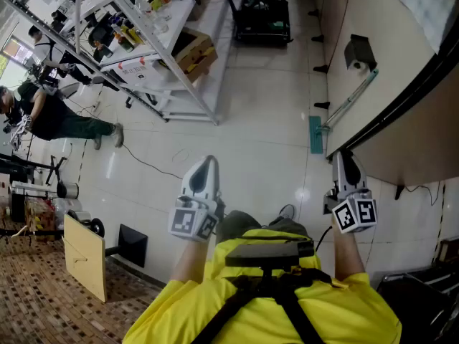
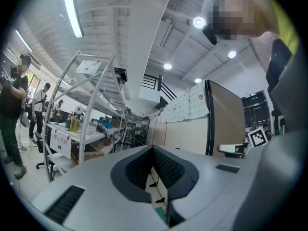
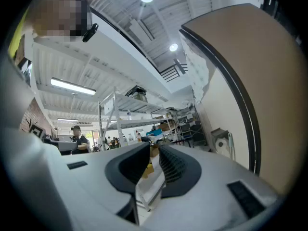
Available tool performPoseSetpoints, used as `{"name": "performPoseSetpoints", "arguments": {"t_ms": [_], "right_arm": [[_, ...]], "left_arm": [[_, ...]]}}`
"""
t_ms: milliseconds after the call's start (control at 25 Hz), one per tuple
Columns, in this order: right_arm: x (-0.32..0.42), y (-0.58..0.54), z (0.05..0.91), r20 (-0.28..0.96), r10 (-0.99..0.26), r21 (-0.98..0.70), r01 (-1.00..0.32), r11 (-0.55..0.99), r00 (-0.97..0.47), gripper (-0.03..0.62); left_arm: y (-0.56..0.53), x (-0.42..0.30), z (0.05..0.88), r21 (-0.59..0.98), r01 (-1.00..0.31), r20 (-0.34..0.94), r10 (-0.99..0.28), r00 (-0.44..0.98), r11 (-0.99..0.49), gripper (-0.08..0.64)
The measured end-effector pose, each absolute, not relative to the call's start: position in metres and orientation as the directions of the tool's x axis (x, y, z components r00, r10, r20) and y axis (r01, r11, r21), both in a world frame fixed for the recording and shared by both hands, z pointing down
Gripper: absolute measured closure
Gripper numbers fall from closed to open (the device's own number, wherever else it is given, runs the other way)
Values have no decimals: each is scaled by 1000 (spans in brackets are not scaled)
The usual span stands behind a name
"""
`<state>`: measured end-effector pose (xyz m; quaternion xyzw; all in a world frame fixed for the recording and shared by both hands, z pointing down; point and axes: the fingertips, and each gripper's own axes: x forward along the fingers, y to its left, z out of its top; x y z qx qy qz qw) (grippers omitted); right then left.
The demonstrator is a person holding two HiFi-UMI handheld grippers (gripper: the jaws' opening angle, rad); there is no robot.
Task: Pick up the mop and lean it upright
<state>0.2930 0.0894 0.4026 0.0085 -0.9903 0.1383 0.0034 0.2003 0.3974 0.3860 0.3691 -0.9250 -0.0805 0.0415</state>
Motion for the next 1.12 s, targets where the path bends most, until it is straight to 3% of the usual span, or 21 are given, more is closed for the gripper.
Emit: {"name": "performPoseSetpoints", "arguments": {"t_ms": [320, 360, 720, 960, 1120], "right_arm": [[200, 39, 430, 66, -102, -281, -117, 953, -993, 521], [187, 37, 428, 67, -111, -265, -125, 956, -991, 488], [38, 9, 405, 54, -227, -239, -233, 943, -972, 486], [-29, -11, 407, 66, -356, -232, -361, 903, -932, 486], [-27, -65, 423, 108, -487, -227, -499, 837, -867, 486]], "left_arm": [[351, 69, 420, 225, -689, 63, -715, -696, 689, 558], [341, 48, 423, 225, -701, 59, -727, -684, 677, 558], [265, -127, 391, 154, -820, -17, -828, -560, 552, 558], [237, -228, 409, 180, -852, 38, -869, -493, 492, 558], [167, -260, 418, 197, -900, 38, -920, -390, 390, 558]]}}
